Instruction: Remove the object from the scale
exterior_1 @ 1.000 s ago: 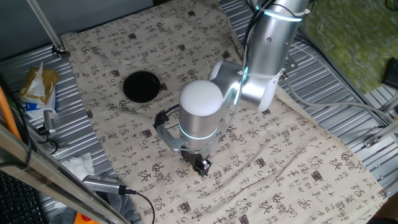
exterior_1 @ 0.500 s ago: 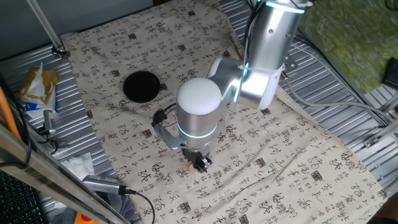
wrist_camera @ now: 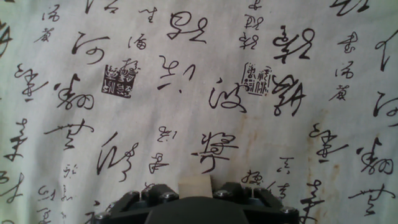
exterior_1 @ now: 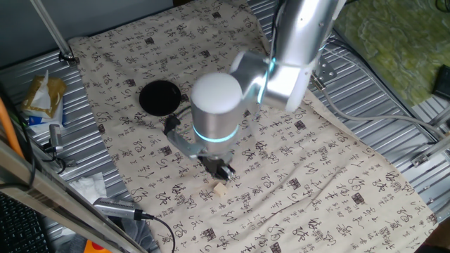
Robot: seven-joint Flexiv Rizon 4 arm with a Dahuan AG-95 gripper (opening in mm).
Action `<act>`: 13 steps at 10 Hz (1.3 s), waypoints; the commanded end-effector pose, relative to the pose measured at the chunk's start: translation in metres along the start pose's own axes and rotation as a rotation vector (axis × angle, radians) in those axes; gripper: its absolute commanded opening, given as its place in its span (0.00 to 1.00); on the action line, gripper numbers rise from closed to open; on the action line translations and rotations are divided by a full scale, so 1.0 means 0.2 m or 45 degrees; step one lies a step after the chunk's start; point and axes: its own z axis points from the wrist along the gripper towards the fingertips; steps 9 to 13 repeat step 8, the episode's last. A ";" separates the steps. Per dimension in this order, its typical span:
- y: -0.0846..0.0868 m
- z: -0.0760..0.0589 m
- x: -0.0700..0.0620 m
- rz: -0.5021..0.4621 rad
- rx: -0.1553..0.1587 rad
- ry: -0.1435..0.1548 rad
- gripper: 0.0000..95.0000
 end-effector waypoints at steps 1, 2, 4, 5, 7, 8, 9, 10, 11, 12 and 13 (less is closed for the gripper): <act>-0.04 -0.03 0.02 -0.052 -0.004 0.016 0.00; -0.04 -0.04 0.03 -0.055 0.002 0.018 0.00; -0.04 -0.04 0.03 -0.067 0.028 0.032 0.00; -0.04 -0.04 0.03 -0.081 0.043 0.045 0.00; -0.04 -0.04 0.03 -0.117 0.080 0.062 0.00; -0.04 -0.04 0.03 -0.122 0.078 0.060 0.00; -0.04 -0.04 0.03 -0.122 0.078 0.060 0.00; -0.04 -0.04 0.03 -0.122 0.078 0.060 0.00; -0.04 -0.04 0.03 -0.122 0.078 0.060 0.00; -0.04 -0.04 0.03 -0.122 0.078 0.060 0.00; -0.04 -0.04 0.03 -0.122 0.078 0.060 0.00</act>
